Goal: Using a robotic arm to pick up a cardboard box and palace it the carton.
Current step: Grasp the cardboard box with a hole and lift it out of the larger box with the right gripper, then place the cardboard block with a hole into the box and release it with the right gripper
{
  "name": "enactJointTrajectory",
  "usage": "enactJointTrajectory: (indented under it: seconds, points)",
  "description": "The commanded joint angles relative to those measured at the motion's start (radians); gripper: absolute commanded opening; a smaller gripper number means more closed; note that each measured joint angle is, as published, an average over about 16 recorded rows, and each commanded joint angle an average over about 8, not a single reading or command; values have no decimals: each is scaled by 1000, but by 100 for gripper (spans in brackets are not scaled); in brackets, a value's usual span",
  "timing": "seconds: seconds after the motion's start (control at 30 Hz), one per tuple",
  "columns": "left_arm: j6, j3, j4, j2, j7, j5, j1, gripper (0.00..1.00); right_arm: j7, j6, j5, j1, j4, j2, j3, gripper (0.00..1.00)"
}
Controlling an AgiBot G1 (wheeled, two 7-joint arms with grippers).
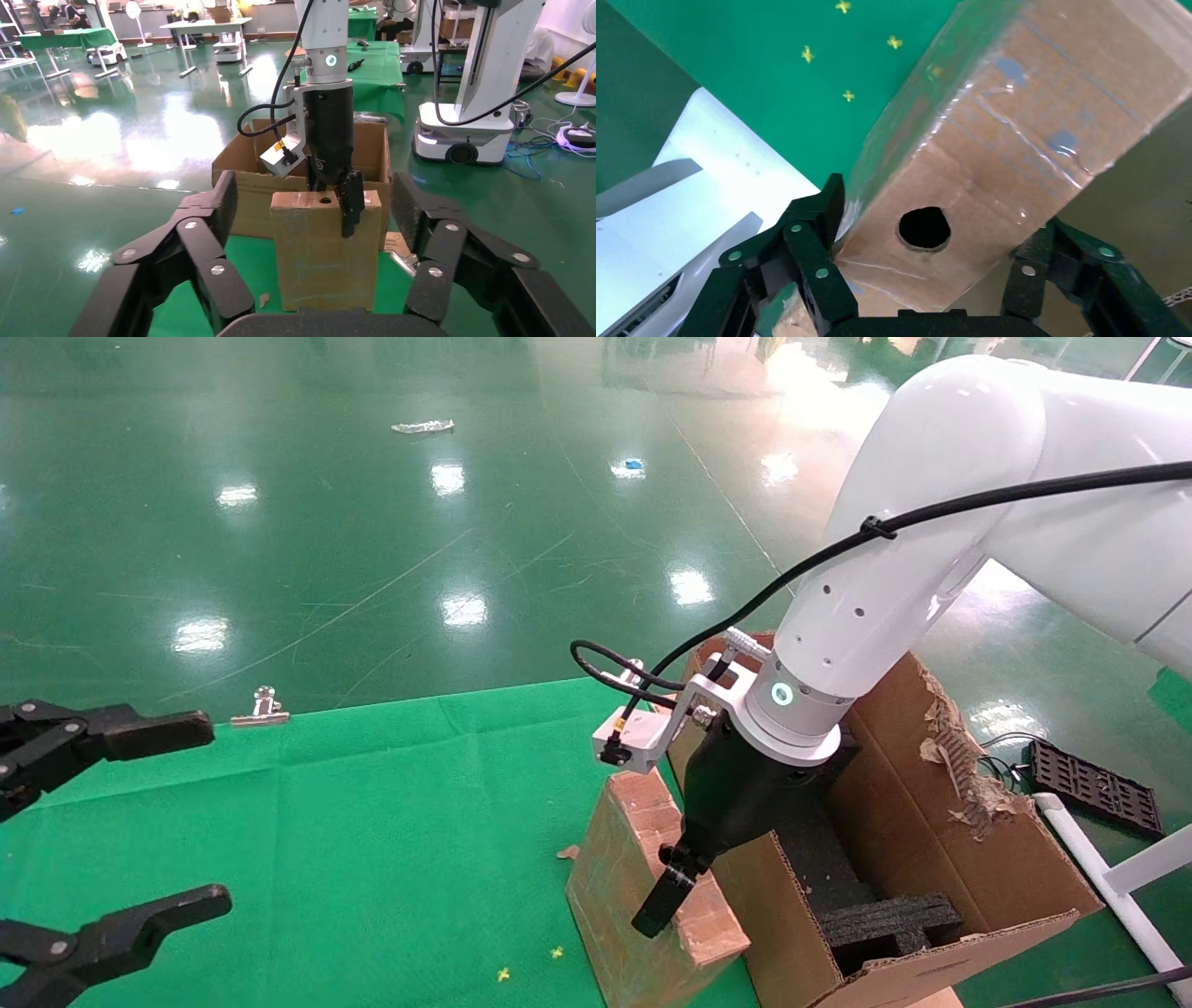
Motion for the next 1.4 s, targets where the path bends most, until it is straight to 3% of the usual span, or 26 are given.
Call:
enactJointTrajectory:
  seconds: [0.03,0.33,0.6,0.87,1.23,1.3,1.4]
  points:
    - [0,0,0,0,0,0,0,0,4,2,-4,1,5,2,-1,0]
    - [0,1,0,0,0,0,0,0,-29,35,12,9,17,44,23,0]
    - [-1,1,0,-1,1,-1,0,0,-202,131,90,71,-2,179,133,0]
    - [-1,2,0,-1,1,-1,0,0,-367,198,74,206,-160,300,224,0]
    - [-1,2,0,-1,1,-2,-1,0,-403,142,-73,286,-396,370,183,0]
    - [-1,3,0,-1,1,-2,-1,8,-397,120,-90,282,-433,379,169,0]
    - [-1,3,0,-1,1,-2,-1,45,-384,92,-105,264,-484,387,151,0]
